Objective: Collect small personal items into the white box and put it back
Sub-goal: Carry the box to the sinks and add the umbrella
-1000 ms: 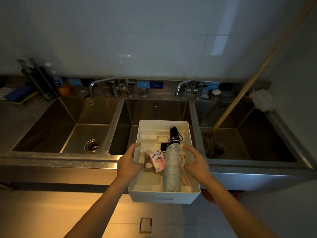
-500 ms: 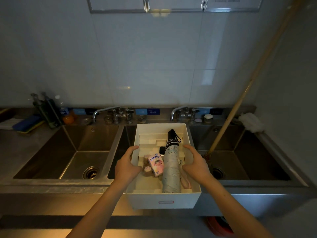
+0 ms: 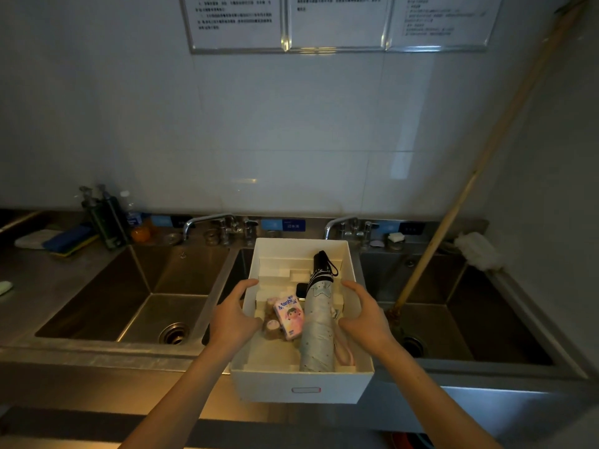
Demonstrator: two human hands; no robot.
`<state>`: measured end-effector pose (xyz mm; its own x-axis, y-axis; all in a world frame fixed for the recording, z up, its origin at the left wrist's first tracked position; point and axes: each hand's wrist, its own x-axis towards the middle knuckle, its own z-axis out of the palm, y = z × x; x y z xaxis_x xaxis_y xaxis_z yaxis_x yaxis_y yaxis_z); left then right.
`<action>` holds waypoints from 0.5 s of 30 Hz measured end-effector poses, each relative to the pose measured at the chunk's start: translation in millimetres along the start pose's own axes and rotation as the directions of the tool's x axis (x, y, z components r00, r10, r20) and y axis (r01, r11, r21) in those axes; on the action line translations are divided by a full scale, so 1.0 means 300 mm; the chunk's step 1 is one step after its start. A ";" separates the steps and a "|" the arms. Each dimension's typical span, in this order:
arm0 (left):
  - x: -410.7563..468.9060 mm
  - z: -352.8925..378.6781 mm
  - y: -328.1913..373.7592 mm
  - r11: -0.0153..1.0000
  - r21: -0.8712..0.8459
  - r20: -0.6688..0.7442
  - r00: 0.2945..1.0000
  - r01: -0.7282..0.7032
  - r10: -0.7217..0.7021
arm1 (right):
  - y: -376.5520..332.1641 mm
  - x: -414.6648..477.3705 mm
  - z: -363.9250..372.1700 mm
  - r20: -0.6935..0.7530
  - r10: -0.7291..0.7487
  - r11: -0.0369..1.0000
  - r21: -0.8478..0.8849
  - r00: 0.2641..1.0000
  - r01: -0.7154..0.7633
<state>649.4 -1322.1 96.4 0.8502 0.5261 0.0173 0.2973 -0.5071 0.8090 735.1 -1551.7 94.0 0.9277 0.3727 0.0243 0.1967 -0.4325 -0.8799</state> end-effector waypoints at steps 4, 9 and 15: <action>-0.002 0.070 0.039 1.000 0.001 0.048 0.999 -0.013 0.013 | 0.041 -0.028 -0.075 -0.043 0.041 0.999 -0.004 0.998 -0.041; -0.002 0.168 0.105 0.998 -0.013 0.119 0.991 -0.065 0.066 | 0.086 -0.073 -0.190 -0.096 0.097 0.995 0.002 0.991 -0.097; -0.012 0.282 0.170 0.994 -0.026 0.151 0.982 -0.109 0.112 | 0.147 -0.118 -0.289 -0.162 0.144 0.989 0.005 0.976 -0.145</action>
<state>698.3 -1407.5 87.8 0.9339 0.3570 0.0188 0.1912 -0.5432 0.8175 738.6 -1655.1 95.6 0.9853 0.1686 -0.0259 0.0586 -0.4775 -0.8767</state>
